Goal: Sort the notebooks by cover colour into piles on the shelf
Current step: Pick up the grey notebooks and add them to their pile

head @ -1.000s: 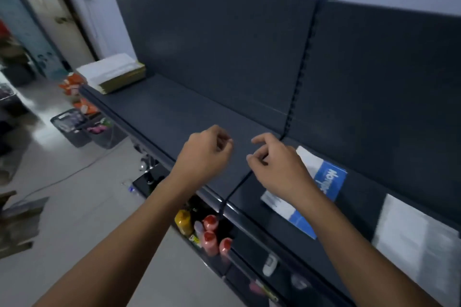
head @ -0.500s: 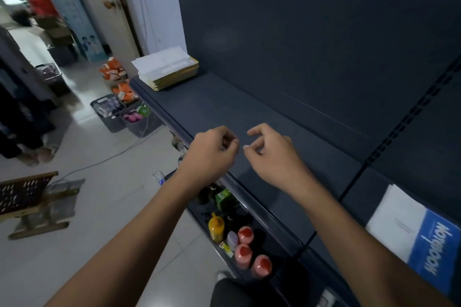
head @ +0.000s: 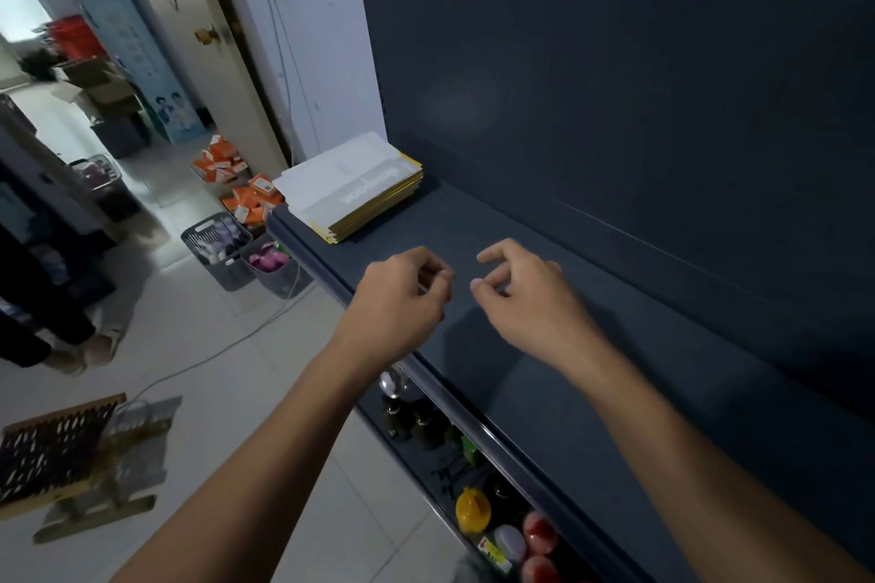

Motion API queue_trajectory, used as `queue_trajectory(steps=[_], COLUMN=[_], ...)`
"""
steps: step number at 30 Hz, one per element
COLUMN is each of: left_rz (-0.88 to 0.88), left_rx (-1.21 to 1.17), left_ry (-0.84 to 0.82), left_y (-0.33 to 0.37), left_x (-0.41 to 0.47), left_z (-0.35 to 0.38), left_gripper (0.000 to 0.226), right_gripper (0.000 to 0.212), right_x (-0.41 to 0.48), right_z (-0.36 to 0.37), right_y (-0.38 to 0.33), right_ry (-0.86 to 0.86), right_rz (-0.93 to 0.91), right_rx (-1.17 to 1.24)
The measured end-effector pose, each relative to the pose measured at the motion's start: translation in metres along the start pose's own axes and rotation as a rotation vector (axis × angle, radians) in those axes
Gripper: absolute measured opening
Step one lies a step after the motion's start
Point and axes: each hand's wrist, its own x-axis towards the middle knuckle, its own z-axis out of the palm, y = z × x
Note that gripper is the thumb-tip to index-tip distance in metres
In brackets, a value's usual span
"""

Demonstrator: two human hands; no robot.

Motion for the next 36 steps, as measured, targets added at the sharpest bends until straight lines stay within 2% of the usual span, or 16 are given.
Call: queue_trajectory(steps=[6, 12, 19, 27, 31, 36], left_rz=[-0.001, 0.07, 0.126, 0.209, 0.195, 0.241], left_rx=[-0.019, 0.003, -0.001, 0.04, 0.045, 0.084], left_ry=[-0.004, -0.079, -0.172, -0.251, -0.216, -0.091], left_y=[-0.043, -0.084, -0.133, -0.18, -0.196, -0.217], left_x=[0.059, 0.125, 0.212, 0.27, 0.293, 0.319], left_z=[-0.035, -0.063, -0.102, -0.128, -0.135, -0.14], left_gripper=[0.013, 0.014, 0.017, 0.014, 0.013, 0.013], right_gripper=[0.026, 0.027, 0.023, 0.02, 0.019, 0.032], right_x=[0.058, 0.112, 0.172, 0.214, 0.233, 0.25], right_z=[0.03, 0.061, 0.096, 0.132, 0.148, 0.175], right_y=[-0.019, -0.042, -0.077, -0.113, -0.119, -0.126], right_ry=[0.009, 0.054, 0.198, 0.254, 0.265, 0.324], right_rz=[0.039, 0.094, 0.25, 0.376, 0.451, 0.55], right_rx=[-0.018, -0.027, -0.015, 0.016, -0.008, -0.034])
